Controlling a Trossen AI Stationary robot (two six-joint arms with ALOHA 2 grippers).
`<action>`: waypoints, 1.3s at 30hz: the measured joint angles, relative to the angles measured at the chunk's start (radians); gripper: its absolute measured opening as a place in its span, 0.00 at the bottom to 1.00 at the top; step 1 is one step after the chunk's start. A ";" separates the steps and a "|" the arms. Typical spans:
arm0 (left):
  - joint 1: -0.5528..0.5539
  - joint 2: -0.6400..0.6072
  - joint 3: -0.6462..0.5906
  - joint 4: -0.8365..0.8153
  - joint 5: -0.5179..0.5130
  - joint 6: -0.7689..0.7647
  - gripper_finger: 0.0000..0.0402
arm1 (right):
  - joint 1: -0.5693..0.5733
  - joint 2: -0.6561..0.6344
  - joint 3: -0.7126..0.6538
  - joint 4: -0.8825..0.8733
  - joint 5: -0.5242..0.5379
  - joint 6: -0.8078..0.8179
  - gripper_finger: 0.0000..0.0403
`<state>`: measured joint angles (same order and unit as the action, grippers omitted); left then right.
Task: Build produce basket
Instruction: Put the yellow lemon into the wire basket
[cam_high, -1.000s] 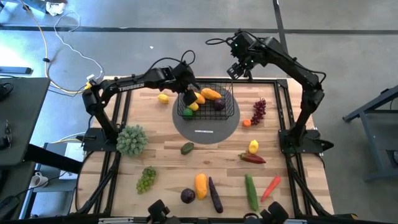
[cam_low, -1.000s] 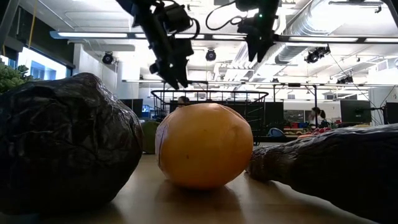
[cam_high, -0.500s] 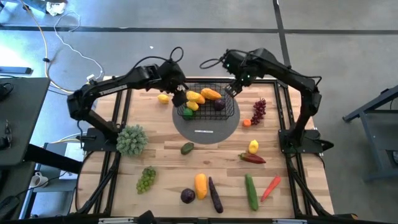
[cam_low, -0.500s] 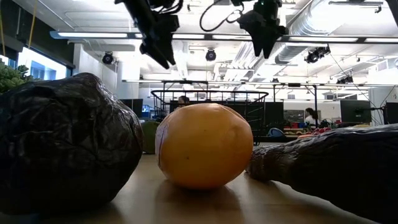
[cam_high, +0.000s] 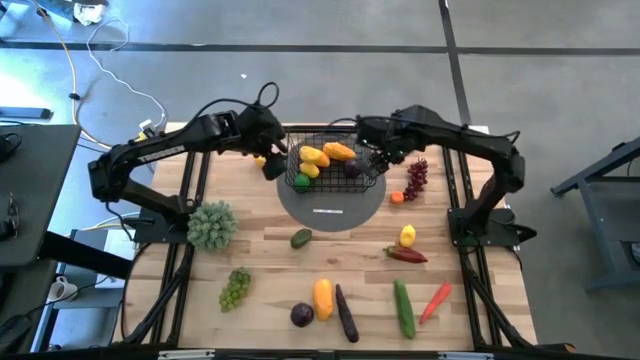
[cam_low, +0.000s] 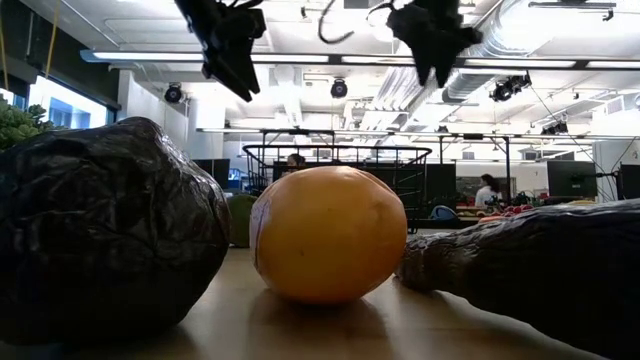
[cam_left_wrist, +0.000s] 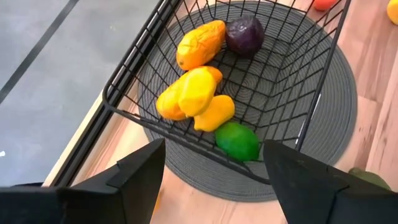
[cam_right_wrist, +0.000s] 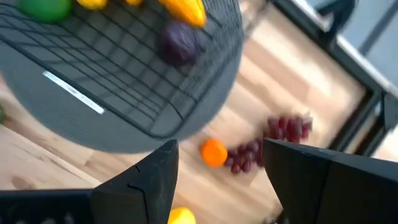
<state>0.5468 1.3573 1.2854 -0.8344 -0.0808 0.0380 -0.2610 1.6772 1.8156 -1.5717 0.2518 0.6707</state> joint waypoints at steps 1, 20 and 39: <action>0.000 -0.003 0.000 -0.002 -0.001 0.000 0.65 | 0.007 -0.021 -0.031 0.000 -0.002 0.037 0.52; 0.000 -0.003 0.000 0.000 0.001 0.019 0.65 | 0.203 -0.353 -0.347 0.000 0.010 0.580 0.52; 0.000 -0.003 0.000 0.000 0.001 0.034 0.65 | 0.319 -0.365 -0.352 0.002 0.128 0.691 0.75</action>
<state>0.5468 1.3548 1.2854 -0.8349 -0.0800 0.0718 0.0576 1.3125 1.4640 -1.5697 0.3802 1.3617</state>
